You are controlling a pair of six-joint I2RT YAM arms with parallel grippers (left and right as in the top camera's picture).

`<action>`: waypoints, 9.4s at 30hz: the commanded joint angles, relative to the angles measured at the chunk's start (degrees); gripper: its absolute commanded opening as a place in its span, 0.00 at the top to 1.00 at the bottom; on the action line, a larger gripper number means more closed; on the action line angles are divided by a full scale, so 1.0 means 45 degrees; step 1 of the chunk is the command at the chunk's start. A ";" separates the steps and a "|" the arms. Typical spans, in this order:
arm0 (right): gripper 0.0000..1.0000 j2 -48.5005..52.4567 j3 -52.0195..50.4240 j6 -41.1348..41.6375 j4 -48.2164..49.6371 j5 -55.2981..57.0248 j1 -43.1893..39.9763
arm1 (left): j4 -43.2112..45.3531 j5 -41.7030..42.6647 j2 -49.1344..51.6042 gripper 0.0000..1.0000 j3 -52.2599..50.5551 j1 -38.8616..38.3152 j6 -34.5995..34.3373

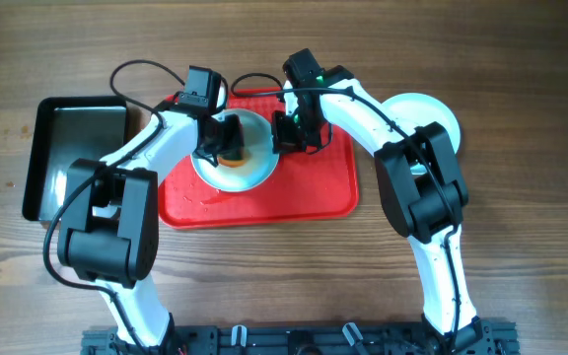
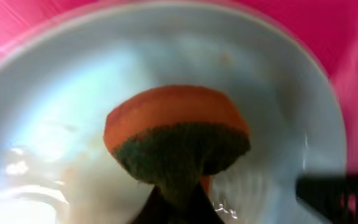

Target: Clean dirty plates on tray and stack at the side

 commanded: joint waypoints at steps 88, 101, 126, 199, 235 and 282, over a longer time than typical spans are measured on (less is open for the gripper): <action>0.89 0.0335 -0.0141 0.1360 0.1224 0.1239 0.0447 | -0.2963 -0.2040 0.1428 0.96 -0.0214 0.1627 -0.4755; 0.96 0.0330 -0.0141 0.1185 0.1219 0.1073 0.0627 | -0.3551 0.4328 0.1423 0.96 0.1107 0.2633 -0.0364; 0.96 -0.3157 -0.0131 -0.0185 -0.1739 0.8772 0.0233 | -0.4799 -0.0214 -0.2637 0.96 0.1880 0.4755 -0.1836; 0.83 -0.4741 -0.4459 -0.2171 -0.1443 0.6917 -0.8194 | -0.4313 -0.2871 -0.2623 0.96 0.1880 0.3065 -0.3249; 0.27 -0.6309 -0.2997 -0.2565 -0.0199 0.3002 -0.3269 | -0.4056 -0.5294 0.0121 0.49 0.2521 0.7543 -0.2584; 0.00 -2.3178 -1.1895 -0.2297 0.5294 0.6285 -0.5440 | -0.6878 -0.4435 -0.3944 0.00 0.4799 0.6805 -0.2574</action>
